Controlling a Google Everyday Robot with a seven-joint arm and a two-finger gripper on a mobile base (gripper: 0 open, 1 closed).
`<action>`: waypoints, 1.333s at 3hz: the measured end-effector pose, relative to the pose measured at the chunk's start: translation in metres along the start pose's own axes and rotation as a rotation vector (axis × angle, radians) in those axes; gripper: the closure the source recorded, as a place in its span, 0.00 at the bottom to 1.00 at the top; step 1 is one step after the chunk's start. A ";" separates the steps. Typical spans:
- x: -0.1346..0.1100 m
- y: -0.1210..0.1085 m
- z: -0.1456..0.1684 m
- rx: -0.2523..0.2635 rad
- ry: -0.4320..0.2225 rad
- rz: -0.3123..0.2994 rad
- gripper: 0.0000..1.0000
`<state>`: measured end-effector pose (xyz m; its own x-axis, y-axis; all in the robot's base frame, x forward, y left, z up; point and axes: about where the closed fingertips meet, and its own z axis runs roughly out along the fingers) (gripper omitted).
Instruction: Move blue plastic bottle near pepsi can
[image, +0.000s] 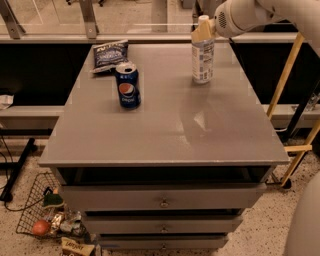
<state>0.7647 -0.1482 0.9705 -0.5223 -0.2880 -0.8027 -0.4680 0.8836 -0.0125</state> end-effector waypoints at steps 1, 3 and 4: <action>-0.006 0.004 -0.009 -0.008 -0.015 -0.036 0.88; -0.034 0.018 -0.067 -0.086 -0.114 -0.212 1.00; -0.035 0.025 -0.074 -0.108 -0.110 -0.304 1.00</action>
Offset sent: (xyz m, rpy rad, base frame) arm -0.0520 -0.0167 0.0969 -0.0948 -0.2394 0.1769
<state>0.7192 -0.1435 1.0426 -0.2701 -0.4853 -0.8316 -0.6661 0.7178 -0.2025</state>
